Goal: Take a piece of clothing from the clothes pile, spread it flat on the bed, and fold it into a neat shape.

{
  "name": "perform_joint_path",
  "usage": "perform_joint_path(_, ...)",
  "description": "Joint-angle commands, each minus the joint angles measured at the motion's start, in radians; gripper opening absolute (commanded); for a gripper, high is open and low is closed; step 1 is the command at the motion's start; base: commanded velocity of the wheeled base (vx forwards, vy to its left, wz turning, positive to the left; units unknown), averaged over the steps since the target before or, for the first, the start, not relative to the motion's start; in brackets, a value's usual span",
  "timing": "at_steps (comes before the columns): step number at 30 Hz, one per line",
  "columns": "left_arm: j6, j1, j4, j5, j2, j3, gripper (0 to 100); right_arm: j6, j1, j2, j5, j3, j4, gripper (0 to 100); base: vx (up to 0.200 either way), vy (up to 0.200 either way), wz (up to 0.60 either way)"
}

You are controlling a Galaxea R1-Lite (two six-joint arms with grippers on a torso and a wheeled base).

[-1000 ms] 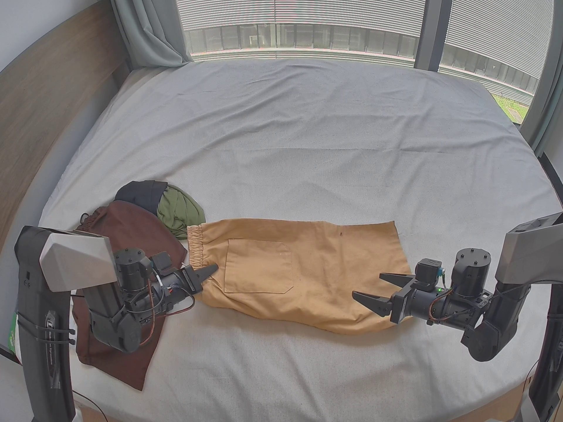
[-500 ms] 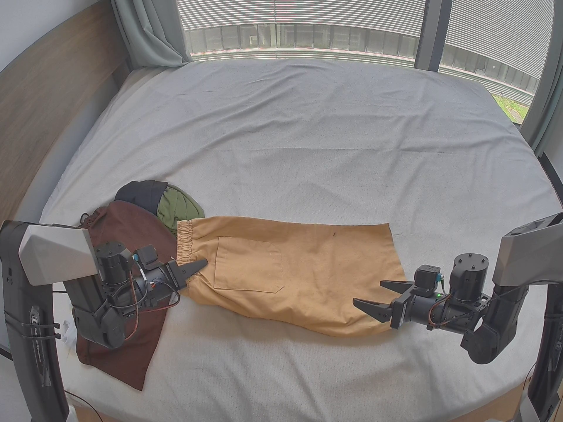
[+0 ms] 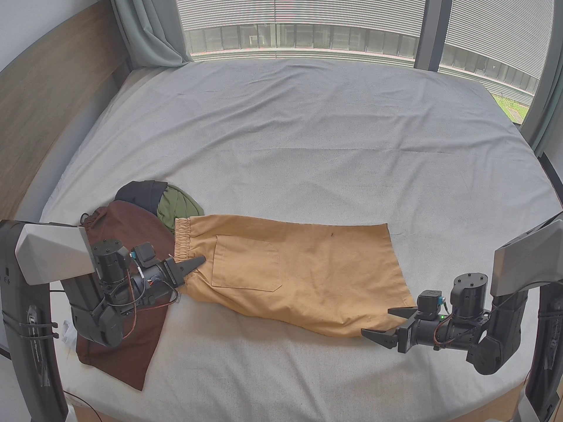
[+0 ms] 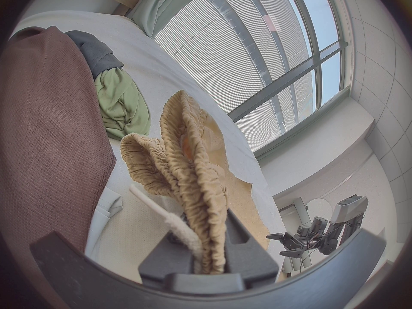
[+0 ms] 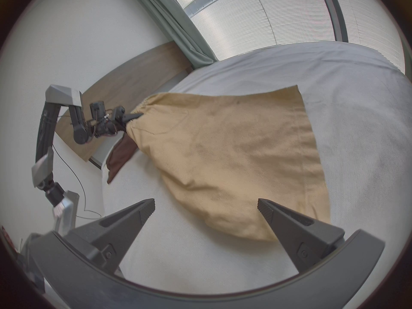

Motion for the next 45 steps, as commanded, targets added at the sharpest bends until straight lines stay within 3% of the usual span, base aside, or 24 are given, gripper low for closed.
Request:
perform_joint_path(1,0.0,0.005,-0.002,0.001,-0.003,-0.003,0,-0.036,-0.041,0.068,0.001,0.025,0.0,100,0.0,0.0,0.0)
perform_joint_path(19,0.0,0.046,-0.002,-0.007,-0.017,-0.009,0,-0.065,-0.056,0.085,0.004,0.011,-0.002,100,0.0,0.0,0.0)
perform_joint_path(23,0.005,0.087,-0.002,-0.063,-0.023,-0.006,0,-0.064,-0.05,0.074,0.004,0.007,-0.002,100,0.0,0.0,0.0)
perform_joint_path(31,0.005,0.129,-0.002,-0.103,-0.042,-0.003,0,-0.064,-0.05,0.073,0.003,-0.002,-0.002,100,0.0,0.0,0.0)
perform_joint_path(36,0.072,0.163,-0.001,-0.169,-0.048,0.005,0,-0.064,-0.049,0.071,0.003,-0.007,-0.002,100,0.0,0.0,0.0)
perform_joint_path(45,0.1,0.164,-0.001,-0.189,-0.046,0.017,0,-0.064,-0.047,0.062,0.003,-0.015,-0.003,100,0.0,0.0,0.0)
